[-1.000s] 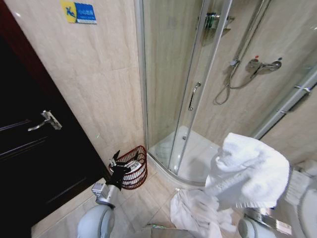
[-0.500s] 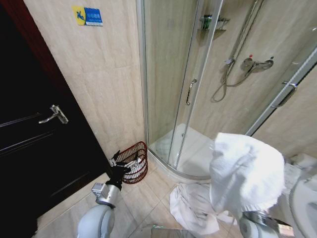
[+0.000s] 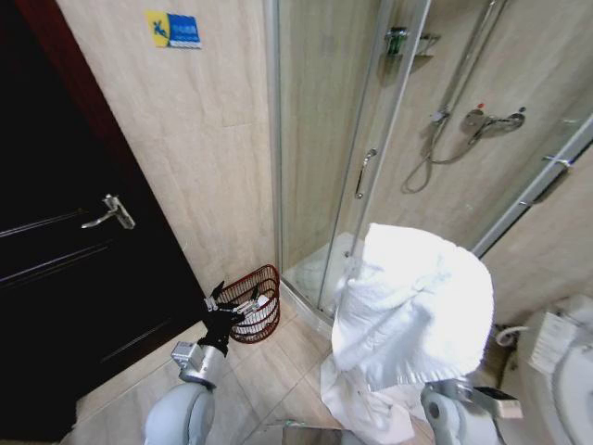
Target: Discard the used towel into the hamper.
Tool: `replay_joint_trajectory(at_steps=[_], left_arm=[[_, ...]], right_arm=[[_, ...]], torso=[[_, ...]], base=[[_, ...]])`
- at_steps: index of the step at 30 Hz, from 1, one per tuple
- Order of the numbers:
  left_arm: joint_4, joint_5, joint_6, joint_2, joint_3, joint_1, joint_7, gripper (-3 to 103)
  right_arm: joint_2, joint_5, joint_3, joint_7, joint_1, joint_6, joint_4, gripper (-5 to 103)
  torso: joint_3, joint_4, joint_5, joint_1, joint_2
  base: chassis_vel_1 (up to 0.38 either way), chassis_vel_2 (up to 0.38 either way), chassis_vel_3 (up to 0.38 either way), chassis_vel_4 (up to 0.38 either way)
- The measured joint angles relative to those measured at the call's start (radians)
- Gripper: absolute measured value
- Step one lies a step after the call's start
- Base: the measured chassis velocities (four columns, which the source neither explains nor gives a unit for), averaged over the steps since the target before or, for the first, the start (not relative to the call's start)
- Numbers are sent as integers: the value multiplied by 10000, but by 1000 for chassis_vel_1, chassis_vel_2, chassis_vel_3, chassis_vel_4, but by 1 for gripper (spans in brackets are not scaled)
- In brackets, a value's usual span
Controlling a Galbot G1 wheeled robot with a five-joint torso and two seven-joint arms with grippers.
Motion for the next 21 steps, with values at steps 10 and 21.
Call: replay_joint_trajectory(at_steps=[10, 21], left_arm=[[0, 0, 0, 0, 0, 0, 0, 100], [0, 0, 0, 1, 0, 0, 0, 100]], right_arm=[[-28, -573, -471, 165, 250, 70, -124, 10], [-78, -707, -558, 57, 456, -28, -227, 10]], torso=[[0, 0, 0, 1, 0], [-1, -1, -2, 0, 1]], base=[[76, 86, 94, 76], [127, 120, 116, 118]])
